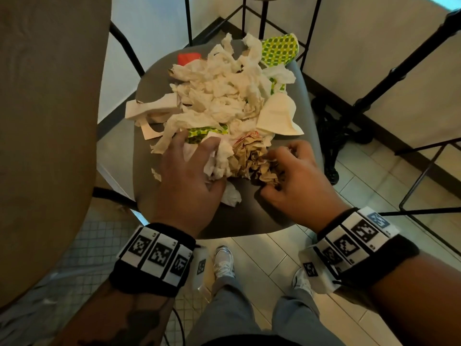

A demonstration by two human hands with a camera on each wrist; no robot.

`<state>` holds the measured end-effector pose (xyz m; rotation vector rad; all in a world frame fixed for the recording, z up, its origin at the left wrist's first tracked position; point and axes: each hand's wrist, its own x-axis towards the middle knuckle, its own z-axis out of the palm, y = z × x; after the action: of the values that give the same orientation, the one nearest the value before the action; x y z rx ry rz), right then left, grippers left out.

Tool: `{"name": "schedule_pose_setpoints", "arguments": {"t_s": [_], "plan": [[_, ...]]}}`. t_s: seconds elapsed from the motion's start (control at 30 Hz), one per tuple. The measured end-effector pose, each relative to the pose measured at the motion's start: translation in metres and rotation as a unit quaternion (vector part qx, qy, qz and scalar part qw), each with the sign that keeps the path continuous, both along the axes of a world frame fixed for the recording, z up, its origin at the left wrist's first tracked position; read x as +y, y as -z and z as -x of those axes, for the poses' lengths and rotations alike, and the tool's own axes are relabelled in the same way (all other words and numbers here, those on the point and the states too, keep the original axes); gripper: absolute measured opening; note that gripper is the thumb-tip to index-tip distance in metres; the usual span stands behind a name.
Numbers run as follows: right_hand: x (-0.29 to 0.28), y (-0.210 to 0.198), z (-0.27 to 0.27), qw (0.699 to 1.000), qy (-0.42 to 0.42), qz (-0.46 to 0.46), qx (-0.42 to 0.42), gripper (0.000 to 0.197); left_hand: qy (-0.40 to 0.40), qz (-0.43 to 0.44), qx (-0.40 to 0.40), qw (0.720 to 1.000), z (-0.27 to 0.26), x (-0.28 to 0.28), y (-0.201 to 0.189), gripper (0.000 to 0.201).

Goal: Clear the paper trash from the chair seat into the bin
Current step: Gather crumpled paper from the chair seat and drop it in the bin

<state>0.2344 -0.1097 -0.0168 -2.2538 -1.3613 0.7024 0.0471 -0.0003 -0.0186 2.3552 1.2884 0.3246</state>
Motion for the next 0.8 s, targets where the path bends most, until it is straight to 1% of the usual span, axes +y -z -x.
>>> {"name": "schedule_pose_setpoints", "arguments": {"t_s": [0.1, 0.27, 0.4, 0.57, 0.7, 0.8], "plan": [[-0.002, 0.001, -0.003, 1.0, 0.001, -0.004, 0.005, 0.06, -0.012, -0.007, -0.025, 1.0, 0.003, 0.003, -0.004, 0.056], [-0.002, -0.002, -0.004, 1.0, 0.005, -0.002, 0.016, 0.059, -0.025, -0.025, -0.073, 0.997, 0.01, 0.004, -0.014, 0.047], [0.0, -0.004, -0.003, 1.0, 0.008, -0.003, 0.017, 0.057, -0.03, -0.041, -0.101, 0.994, 0.01, 0.005, -0.024, 0.047], [-0.003, -0.007, -0.004, 0.999, 0.025, -0.017, 0.03, 0.053, -0.029, -0.024, -0.108, 0.993, 0.012, 0.001, -0.026, 0.047], [-0.009, -0.01, -0.007, 0.998, 0.042, -0.021, 0.029, 0.053, -0.029, -0.031, -0.104, 0.994, 0.016, -0.002, -0.03, 0.046], [-0.017, -0.017, -0.011, 0.998, 0.049, -0.025, 0.038, 0.054, -0.019, -0.05, -0.13, 0.99, 0.016, -0.006, -0.042, 0.048]]}}
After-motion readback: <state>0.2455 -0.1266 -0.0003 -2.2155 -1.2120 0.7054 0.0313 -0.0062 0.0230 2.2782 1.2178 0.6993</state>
